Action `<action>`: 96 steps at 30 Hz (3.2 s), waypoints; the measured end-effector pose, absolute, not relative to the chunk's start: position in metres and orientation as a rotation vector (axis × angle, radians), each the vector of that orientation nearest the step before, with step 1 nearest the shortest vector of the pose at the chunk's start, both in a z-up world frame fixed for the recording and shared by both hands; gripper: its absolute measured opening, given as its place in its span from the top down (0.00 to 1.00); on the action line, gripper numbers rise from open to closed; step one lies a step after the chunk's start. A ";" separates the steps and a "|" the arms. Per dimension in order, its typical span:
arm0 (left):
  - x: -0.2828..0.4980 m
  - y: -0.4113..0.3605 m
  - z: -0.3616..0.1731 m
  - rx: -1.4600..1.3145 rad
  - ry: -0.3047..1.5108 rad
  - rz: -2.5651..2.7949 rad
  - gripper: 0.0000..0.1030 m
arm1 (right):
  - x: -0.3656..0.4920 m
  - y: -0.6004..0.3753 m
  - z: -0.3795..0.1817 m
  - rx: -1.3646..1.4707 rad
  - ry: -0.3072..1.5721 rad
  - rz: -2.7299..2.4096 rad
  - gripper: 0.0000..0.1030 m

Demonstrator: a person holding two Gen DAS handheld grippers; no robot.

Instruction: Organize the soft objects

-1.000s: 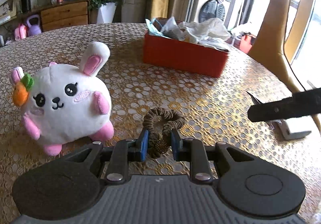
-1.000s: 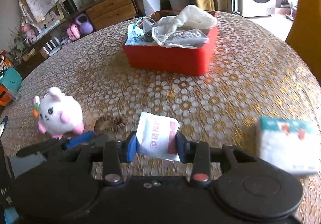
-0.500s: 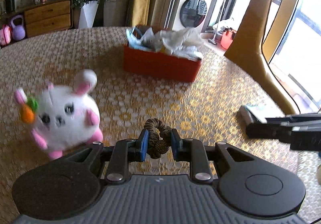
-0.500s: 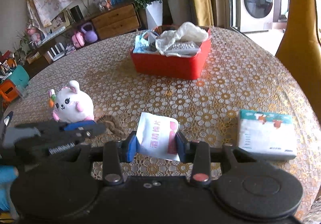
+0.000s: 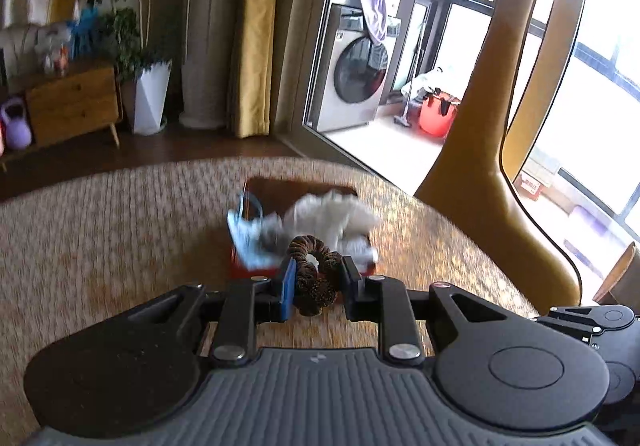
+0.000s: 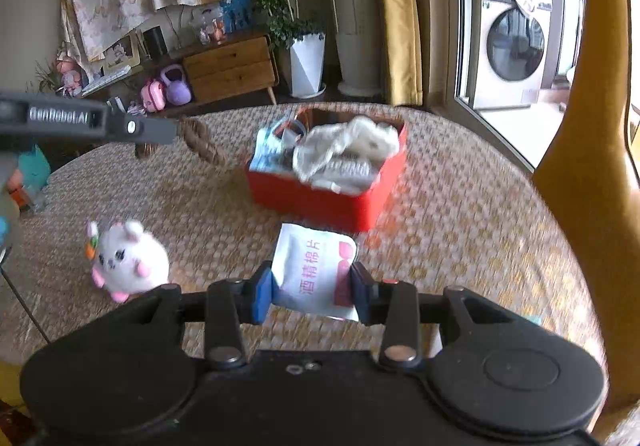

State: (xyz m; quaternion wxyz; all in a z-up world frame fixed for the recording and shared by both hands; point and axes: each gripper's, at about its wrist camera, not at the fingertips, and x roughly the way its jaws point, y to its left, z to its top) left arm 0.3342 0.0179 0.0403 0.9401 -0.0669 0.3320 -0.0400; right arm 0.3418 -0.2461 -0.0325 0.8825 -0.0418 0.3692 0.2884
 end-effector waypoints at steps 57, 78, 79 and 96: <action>0.539 0.027 -0.094 -0.126 0.851 0.126 0.40 | 0.512 -0.143 -0.100 -0.217 0.738 0.534 0.52; 0.470 0.021 -0.016 -0.116 0.735 0.106 0.34 | 0.455 -0.176 -0.039 -0.151 0.660 0.521 0.26; 0.465 0.020 -0.012 -0.115 0.729 0.103 0.34 | 0.451 -0.178 -0.037 -0.146 0.659 0.519 0.26; 0.353 0.009 0.025 -0.073 0.638 0.012 0.34 | 0.367 -0.218 -0.002 -0.042 0.595 0.518 0.20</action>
